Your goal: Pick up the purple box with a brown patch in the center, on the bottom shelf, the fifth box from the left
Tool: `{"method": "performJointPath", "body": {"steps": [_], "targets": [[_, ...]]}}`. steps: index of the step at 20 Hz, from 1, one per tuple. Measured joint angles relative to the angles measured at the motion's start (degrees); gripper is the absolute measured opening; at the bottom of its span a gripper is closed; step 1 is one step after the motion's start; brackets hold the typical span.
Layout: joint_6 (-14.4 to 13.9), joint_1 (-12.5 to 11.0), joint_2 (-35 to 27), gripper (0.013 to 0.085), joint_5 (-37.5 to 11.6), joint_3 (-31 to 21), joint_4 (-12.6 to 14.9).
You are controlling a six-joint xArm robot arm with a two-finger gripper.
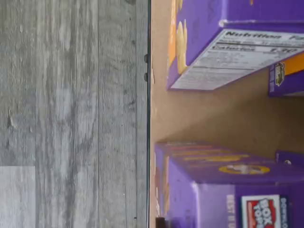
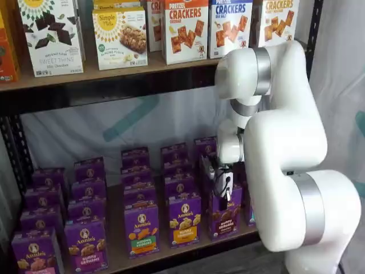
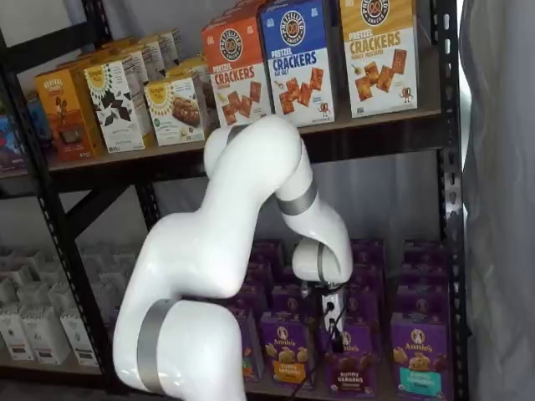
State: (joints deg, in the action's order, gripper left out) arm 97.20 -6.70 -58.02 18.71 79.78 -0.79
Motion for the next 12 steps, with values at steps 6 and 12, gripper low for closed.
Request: {"method": "performJointPath", "body": {"steps": [6,12], "targets": [[-1.0,-0.06,0.31,0.041,0.36,-0.35,1.14],[-0.58,-0.07,0.89,0.033,0.21,-1.12,0.69]]}}
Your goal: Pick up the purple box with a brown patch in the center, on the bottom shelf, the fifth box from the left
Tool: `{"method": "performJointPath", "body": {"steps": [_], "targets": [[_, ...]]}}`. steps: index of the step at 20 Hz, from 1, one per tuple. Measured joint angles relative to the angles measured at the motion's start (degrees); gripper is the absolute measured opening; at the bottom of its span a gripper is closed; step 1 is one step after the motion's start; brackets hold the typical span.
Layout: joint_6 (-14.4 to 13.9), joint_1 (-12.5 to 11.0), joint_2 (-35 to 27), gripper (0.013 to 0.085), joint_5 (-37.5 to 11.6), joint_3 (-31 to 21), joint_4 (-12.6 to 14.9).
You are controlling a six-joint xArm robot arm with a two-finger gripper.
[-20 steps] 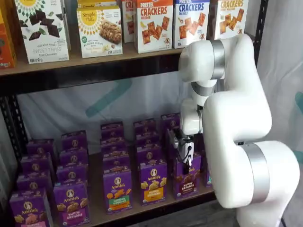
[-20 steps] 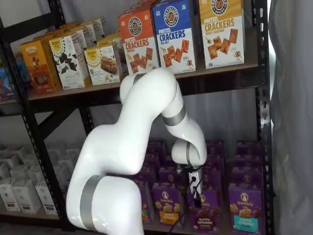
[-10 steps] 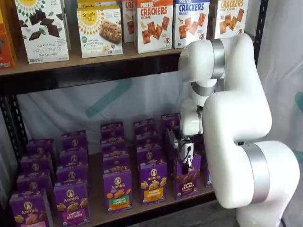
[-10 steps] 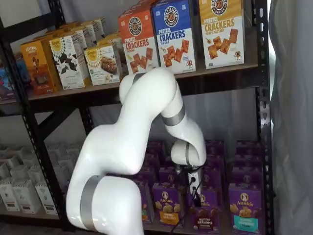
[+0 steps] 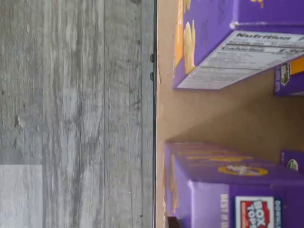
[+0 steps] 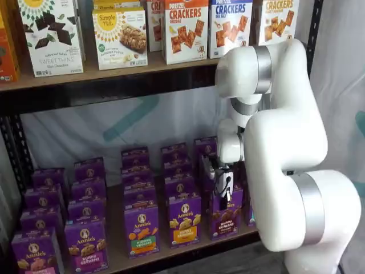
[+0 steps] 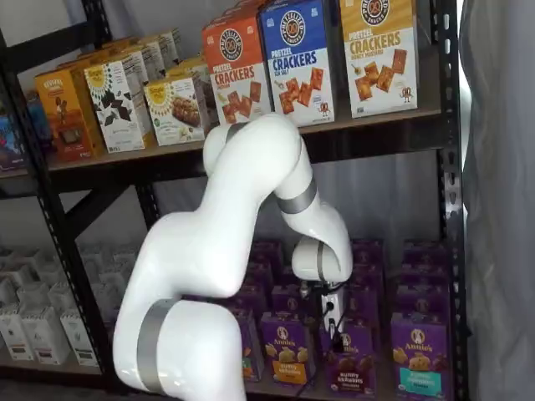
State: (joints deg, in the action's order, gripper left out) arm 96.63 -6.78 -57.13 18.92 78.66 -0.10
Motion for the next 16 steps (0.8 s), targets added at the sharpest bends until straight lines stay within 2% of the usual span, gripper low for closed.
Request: {"method": "performJointPath", "body": {"steps": [8,13,16], "targets": [[-0.04,-0.09,0.96,0.033,-0.76,-1.63,0.15],[-1.98,0.17,2.58,0.033,0.58,-3.55,1.93],[-3.02,0.7,5.08,0.033,1.62,-6.58,2.48]]}}
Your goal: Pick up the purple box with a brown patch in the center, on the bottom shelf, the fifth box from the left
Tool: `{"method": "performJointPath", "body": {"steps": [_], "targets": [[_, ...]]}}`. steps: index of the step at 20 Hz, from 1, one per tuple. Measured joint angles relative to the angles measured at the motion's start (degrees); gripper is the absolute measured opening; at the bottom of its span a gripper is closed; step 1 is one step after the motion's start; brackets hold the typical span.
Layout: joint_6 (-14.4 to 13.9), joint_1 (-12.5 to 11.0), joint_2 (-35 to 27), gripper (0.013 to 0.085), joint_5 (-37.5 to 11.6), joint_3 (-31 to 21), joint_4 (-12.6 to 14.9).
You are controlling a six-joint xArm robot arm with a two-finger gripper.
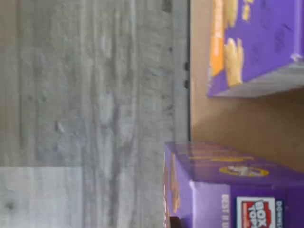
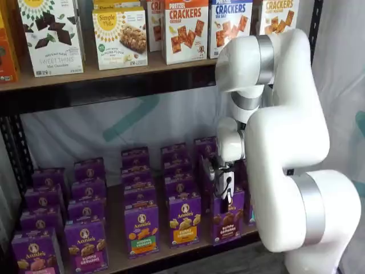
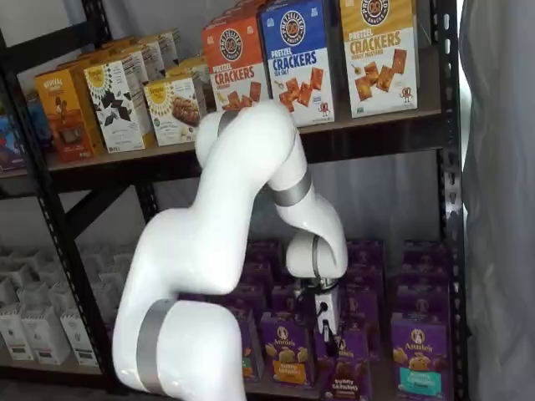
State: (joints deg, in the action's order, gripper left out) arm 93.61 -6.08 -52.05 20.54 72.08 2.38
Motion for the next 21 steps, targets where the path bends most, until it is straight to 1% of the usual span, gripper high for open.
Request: {"method": "performJointPath", "body": {"steps": [4,7,9,10,12,14,17,21], "targets": [[-0.57,0.59,3.57,0.033,-0.8,-4.83,-0.03],[1.26,1.19,6.61,0.033,-1.26,-8.6,-2.59],[1.48,1.56,8.82,0.033,-1.58,-11.22,-3.22],[1.01,1.74,9.92,0.033,-1.95,-12.58,-2.91],[-0.96,2.05,12.12,0.033,-2.68,-15.3,-1.17],[-2.02,2.47,14.27,0.033,-2.9,-17.82,-0.5],[-2.59,3.15,17.43,0.033,-3.22,-21.41,-0.61],[-2.49,3.81,20.88,0.033,-4.03,-25.27,-1.39]]}}
